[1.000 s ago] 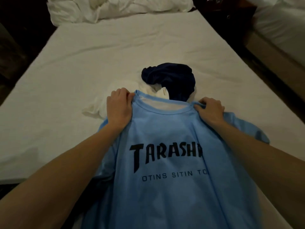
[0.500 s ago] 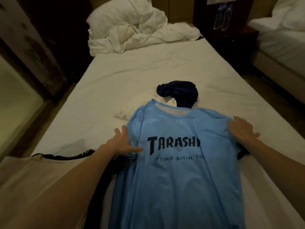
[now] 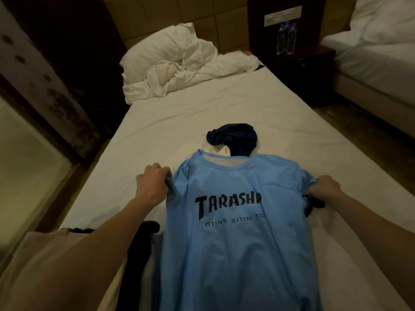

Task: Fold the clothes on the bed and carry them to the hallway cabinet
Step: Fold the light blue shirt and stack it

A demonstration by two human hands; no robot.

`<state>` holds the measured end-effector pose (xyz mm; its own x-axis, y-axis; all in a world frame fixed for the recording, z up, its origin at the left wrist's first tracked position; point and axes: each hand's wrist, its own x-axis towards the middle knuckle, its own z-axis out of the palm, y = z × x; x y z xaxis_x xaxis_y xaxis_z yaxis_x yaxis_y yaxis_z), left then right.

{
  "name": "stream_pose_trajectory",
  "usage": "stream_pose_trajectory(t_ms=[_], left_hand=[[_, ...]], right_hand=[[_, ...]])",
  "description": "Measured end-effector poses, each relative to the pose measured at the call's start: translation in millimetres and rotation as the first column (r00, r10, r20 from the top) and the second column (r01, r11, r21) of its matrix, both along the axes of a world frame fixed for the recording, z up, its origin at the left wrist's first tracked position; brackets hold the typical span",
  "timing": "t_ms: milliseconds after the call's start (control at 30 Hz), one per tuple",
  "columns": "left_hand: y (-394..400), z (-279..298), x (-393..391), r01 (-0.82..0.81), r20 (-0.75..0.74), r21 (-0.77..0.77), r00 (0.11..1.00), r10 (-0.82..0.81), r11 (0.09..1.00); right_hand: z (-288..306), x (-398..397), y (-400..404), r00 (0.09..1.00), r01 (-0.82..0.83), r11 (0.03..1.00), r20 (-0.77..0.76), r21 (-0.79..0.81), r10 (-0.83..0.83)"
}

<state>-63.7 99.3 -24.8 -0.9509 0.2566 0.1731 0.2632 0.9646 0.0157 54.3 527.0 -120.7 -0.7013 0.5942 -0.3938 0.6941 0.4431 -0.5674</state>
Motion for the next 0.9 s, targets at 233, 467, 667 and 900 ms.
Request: stream_pose_trajectory(t_ms=[233, 467, 667, 900], left_hand=[[82, -20, 5, 0.541, -0.006, -0.597, 0.735, -0.678, 0.592], [110, -64, 2, 0.62, 0.088, -0.595, 0.683, -0.725, 0.511], [47, -63, 5, 0.514, 0.018, -0.397, 0.833, -0.553, 0.761], [-37, -75, 42, 0.372, 0.127, -0.146, 0.926, -0.355, 0.917]], right_hand=[[-3, -7, 2, 0.882, 0.003, 0.945, -0.444, -0.328, -0.157], [7, -3, 11, 0.804, -0.015, 0.925, -0.554, -0.379, -0.215], [46, -18, -44, 0.77, -0.041, 0.998, -0.637, -0.05, 0.0], [65, -29, -178, 0.695, -0.675, 0.726, -0.442, -0.131, 0.567]])
